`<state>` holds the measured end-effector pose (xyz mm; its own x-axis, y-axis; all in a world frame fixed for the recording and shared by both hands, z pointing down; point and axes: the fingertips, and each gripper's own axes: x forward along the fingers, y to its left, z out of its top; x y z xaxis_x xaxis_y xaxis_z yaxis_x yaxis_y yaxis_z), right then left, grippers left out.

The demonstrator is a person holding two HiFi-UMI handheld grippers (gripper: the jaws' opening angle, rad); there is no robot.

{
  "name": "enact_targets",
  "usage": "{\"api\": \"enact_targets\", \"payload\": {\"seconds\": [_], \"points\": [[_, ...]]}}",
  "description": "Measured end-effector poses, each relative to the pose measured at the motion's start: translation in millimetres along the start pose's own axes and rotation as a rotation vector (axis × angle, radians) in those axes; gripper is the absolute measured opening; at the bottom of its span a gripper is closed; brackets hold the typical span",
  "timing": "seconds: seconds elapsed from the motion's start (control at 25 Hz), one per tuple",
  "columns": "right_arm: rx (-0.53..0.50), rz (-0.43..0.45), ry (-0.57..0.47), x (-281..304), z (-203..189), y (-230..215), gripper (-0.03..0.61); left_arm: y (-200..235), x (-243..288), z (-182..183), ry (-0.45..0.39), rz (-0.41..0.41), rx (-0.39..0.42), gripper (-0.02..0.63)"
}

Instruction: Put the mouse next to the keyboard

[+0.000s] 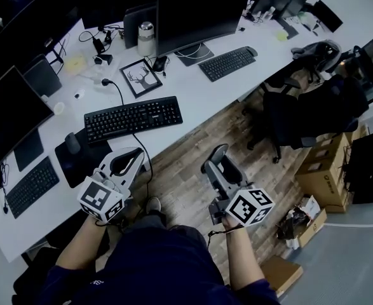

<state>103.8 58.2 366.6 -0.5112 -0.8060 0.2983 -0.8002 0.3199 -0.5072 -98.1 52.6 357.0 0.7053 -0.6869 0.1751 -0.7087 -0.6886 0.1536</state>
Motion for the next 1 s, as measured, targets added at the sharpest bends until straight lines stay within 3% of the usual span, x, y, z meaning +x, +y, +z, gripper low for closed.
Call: {"api": "enact_targets", "payload": {"seconds": [1.0], "points": [[-0.007, 0.049, 0.034, 88, 41, -37, 0.258, 63, 50, 7, 0.011, 0.074, -0.013, 0.043]]}}
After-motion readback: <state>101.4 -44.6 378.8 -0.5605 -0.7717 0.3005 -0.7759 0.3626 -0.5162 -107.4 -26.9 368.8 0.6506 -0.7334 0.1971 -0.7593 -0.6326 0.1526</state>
